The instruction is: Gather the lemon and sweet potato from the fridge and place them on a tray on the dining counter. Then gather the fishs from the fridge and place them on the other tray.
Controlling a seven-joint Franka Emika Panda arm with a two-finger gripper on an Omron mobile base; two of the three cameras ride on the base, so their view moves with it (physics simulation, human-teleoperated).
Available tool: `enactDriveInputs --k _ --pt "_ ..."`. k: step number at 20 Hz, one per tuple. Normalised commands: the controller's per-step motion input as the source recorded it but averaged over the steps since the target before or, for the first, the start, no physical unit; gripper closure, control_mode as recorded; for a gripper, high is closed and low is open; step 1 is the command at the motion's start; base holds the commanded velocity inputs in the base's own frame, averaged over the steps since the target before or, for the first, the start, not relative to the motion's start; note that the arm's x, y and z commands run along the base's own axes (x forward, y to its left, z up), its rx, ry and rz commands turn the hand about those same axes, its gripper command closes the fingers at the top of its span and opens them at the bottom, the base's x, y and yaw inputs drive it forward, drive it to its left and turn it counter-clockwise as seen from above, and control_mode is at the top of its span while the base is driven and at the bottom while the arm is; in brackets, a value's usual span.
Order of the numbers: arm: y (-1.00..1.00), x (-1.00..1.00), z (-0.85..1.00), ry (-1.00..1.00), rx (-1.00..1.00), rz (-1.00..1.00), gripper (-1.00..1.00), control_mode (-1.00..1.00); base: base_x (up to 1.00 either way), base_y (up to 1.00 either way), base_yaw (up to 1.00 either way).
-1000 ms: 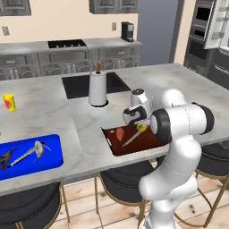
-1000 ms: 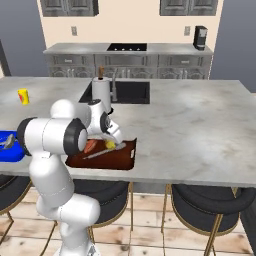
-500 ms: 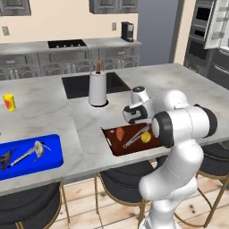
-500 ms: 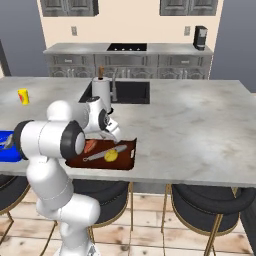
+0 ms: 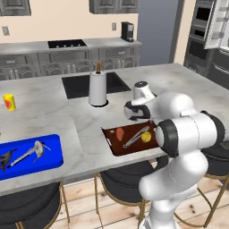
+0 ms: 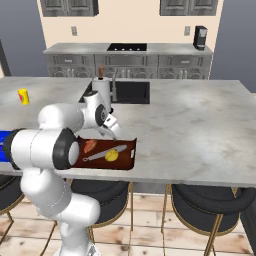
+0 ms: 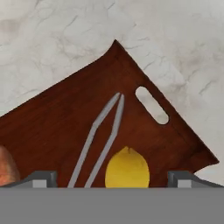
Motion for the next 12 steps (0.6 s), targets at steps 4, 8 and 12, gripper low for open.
enactDriveInputs --k 4,8,12 --pt "-0.04 -0.96 0.71 -0.08 0.00 0.00 -1.00 -1.00 0.00 0.00 0.00" --pt "-0.01 -1.00 0.66 -0.05 0.01 0.00 -1.00 -1.00 0.00 0.00 0.00" --pt "0.00 -1.00 0.61 -0.05 0.00 0.00 -1.00 -1.00 0.00 0.00 0.00"
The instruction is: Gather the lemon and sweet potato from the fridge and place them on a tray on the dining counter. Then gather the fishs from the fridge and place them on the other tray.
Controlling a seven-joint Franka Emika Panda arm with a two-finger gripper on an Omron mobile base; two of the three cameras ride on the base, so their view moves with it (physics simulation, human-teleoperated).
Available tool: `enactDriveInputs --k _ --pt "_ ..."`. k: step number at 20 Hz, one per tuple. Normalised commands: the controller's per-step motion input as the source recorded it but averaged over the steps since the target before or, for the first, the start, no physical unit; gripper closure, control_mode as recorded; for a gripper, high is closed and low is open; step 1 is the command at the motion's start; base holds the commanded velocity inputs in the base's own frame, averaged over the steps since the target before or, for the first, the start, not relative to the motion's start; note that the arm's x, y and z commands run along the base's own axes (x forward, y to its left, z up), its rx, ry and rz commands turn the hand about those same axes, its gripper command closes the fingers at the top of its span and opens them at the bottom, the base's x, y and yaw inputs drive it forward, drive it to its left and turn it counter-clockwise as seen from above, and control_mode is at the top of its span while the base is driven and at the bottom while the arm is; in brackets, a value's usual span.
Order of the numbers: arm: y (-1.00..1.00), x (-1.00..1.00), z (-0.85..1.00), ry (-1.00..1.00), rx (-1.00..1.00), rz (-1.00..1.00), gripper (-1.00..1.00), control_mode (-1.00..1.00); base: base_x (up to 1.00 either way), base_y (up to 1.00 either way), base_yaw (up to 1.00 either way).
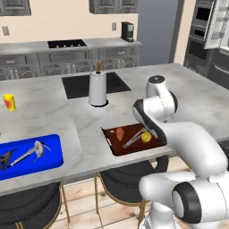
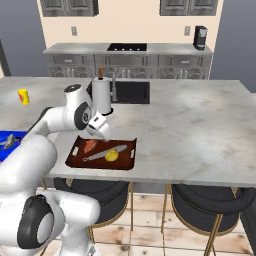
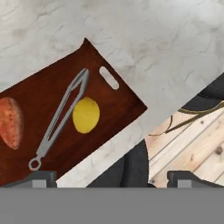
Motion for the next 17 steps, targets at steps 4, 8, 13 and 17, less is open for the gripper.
enactDriveInputs --k 4,8,13,17 --pt "0.00 -1.00 0.75 -0.07 0.00 0.00 -1.00 -1.00 0.00 0.00 0.00" --pt "0.00 -1.00 0.81 -0.09 0.00 0.00 -1.00 -1.00 0.00 0.00 0.00" --pt "0.00 -0.96 0.71 -0.07 -0.02 0.00 -1.00 -1.00 0.00 0.00 0.00" --pt "0.00 -0.93 0.58 -0.10 -0.04 0.00 -1.00 -1.00 0.00 0.00 0.00"
